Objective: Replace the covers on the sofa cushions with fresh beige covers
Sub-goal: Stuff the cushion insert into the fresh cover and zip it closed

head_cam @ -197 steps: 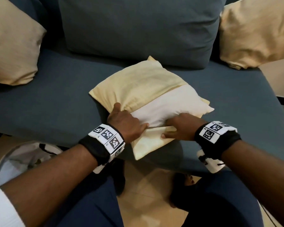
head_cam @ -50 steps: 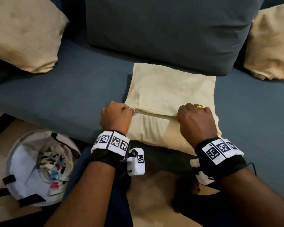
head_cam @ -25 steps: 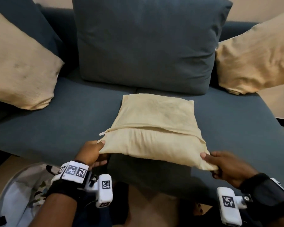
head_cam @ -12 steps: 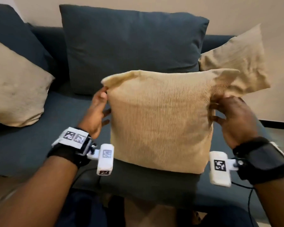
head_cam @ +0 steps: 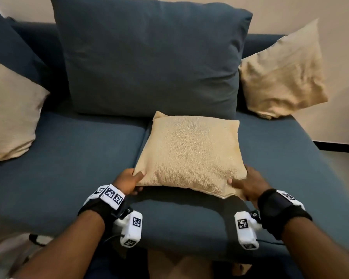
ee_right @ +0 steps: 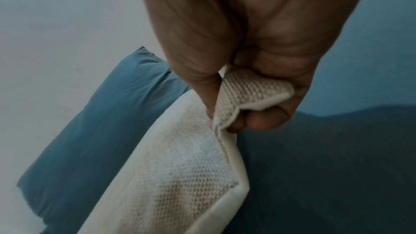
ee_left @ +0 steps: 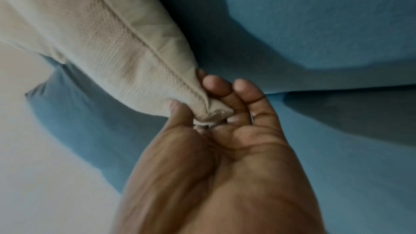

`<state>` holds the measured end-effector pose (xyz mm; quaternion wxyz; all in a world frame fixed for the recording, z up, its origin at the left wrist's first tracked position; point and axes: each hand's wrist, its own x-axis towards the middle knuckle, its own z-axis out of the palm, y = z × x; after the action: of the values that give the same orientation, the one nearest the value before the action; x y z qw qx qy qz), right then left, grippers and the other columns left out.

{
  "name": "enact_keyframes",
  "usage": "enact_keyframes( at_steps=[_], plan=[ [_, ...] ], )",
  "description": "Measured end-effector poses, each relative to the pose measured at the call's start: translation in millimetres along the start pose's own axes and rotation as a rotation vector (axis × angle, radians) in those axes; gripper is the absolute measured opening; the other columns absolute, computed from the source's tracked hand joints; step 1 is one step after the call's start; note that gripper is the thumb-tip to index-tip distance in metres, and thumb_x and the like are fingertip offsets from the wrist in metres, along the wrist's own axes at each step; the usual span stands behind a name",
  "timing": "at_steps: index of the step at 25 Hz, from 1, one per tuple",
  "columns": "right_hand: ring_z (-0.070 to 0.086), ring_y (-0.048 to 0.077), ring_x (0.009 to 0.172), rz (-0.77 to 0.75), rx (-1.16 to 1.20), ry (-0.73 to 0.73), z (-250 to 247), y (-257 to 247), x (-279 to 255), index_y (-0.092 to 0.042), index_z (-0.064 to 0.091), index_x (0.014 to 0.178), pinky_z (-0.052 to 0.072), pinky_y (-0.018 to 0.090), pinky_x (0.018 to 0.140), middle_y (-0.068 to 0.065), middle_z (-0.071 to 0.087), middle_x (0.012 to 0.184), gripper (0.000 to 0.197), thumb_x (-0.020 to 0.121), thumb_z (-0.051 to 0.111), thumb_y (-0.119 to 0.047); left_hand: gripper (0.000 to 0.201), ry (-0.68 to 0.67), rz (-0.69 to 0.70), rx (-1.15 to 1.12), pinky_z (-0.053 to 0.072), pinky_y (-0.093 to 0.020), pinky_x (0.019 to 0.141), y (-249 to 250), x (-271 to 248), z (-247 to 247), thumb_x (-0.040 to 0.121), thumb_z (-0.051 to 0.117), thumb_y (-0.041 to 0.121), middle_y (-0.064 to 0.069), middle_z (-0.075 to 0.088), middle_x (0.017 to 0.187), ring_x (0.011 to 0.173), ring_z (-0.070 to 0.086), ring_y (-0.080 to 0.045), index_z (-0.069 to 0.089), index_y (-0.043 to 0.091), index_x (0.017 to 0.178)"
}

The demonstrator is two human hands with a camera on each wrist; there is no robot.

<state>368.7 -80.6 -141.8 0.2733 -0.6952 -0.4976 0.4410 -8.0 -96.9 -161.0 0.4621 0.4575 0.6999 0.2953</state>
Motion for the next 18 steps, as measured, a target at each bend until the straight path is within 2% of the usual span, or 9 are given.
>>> enact_keyframes(
  at_steps=[3, 5, 7, 8, 10, 12, 14, 16, 18],
  plan=[
    [0.068, 0.030, 0.088, -0.026, -0.203, -0.005, -23, -4, -31, -0.022, 0.060, 0.118, 0.058, 0.043, 0.067, 0.006, 0.070, 0.105, 0.050, 0.075, 0.083, -0.014, 0.023, -0.304, -0.055, 0.027, 0.046, -0.029, 0.058, 9, -41, -17, 0.095, 0.064, 0.024, -0.010, 0.070, 0.070, 0.053, 0.059, -0.015, 0.061, 0.001, 0.100],
    [0.065, 0.027, 0.100, -0.024, -0.388, -0.098, -39, -3, -56, -0.024, 0.058, 0.126, 0.056, 0.042, 0.081, 0.007, 0.067, 0.118, 0.052, 0.079, 0.082, -0.024, 0.038, -0.438, -0.129, 0.245, 0.050, -0.026, 0.058, 11, -67, -25, 0.092, 0.066, 0.037, -0.011, 0.071, 0.087, 0.068, 0.065, -0.017, 0.057, 0.008, 0.114],
    [0.057, 0.027, 0.117, -0.062, -0.613, -0.019, -39, -9, -70, -0.021, 0.056, 0.132, 0.049, 0.043, 0.098, 0.008, 0.058, 0.134, 0.064, 0.080, 0.073, -0.055, 0.075, -0.289, -0.005, 0.505, 0.051, -0.034, 0.092, 13, -72, -24, 0.084, 0.064, 0.058, -0.007, 0.061, 0.130, 0.114, 0.061, -0.020, 0.041, 0.018, 0.142],
    [0.054, 0.028, 0.124, -0.114, -0.637, 0.053, -32, -19, -71, -0.021, 0.053, 0.136, 0.046, 0.044, 0.101, 0.007, 0.054, 0.140, 0.076, 0.078, 0.062, -0.071, 0.093, -0.199, 0.111, 0.543, 0.042, -0.039, 0.108, 20, -70, -19, 0.079, 0.063, 0.067, -0.004, 0.045, 0.150, 0.134, 0.047, -0.021, 0.027, 0.022, 0.152],
    [0.045, 0.029, 0.135, -0.240, -0.602, 0.093, -11, -50, -56, -0.030, 0.036, 0.148, 0.042, 0.051, 0.106, 0.007, 0.043, 0.152, 0.097, 0.071, 0.045, -0.088, 0.116, -0.157, 0.260, 0.607, 0.026, -0.049, 0.120, 34, -57, -2, 0.068, 0.058, 0.081, 0.000, 0.007, 0.166, 0.151, 0.017, -0.024, -0.001, 0.036, 0.157],
    [0.019, 0.034, 0.150, -0.318, -0.766, -0.031, 14, -81, -35, -0.048, 0.002, 0.154, 0.027, 0.067, 0.112, 0.006, 0.011, 0.166, 0.114, 0.063, 0.056, -0.090, 0.121, -0.222, 0.281, 0.719, 0.019, -0.056, 0.120, 47, -42, 22, 0.065, 0.064, 0.082, 0.006, -0.023, 0.164, 0.153, -0.005, -0.027, -0.018, 0.052, 0.149],
    [-0.018, 0.033, 0.151, -0.301, -0.961, -0.244, 37, -89, -15, -0.054, -0.030, 0.143, 0.009, 0.079, 0.108, -0.004, -0.031, 0.161, 0.141, 0.050, 0.070, -0.088, 0.127, -0.288, 0.260, 0.805, 0.016, -0.065, 0.117, 50, -29, 40, 0.064, 0.074, 0.074, 0.008, -0.046, 0.152, 0.149, -0.023, -0.032, -0.028, 0.062, 0.139],
    [-0.038, 0.035, 0.142, -0.246, -1.061, -0.391, 55, -73, -5, -0.052, -0.045, 0.132, 0.002, 0.086, 0.101, -0.008, -0.053, 0.146, 0.153, 0.043, 0.074, -0.086, 0.135, -0.298, 0.264, 0.885, 0.012, -0.075, 0.111, 50, -19, 49, 0.058, 0.079, 0.073, 0.010, -0.059, 0.140, 0.144, -0.034, -0.033, -0.033, 0.065, 0.133],
    [-0.046, 0.035, 0.135, -0.207, -1.088, -0.431, 68, -48, -5, -0.048, -0.051, 0.128, 0.000, 0.088, 0.096, -0.007, -0.062, 0.138, 0.160, 0.038, 0.075, -0.087, 0.142, -0.293, 0.256, 0.972, 0.005, -0.079, 0.105, 47, -7, 56, 0.048, 0.078, 0.079, 0.010, -0.063, 0.134, 0.140, -0.041, -0.033, -0.035, 0.064, 0.133]
  ],
)
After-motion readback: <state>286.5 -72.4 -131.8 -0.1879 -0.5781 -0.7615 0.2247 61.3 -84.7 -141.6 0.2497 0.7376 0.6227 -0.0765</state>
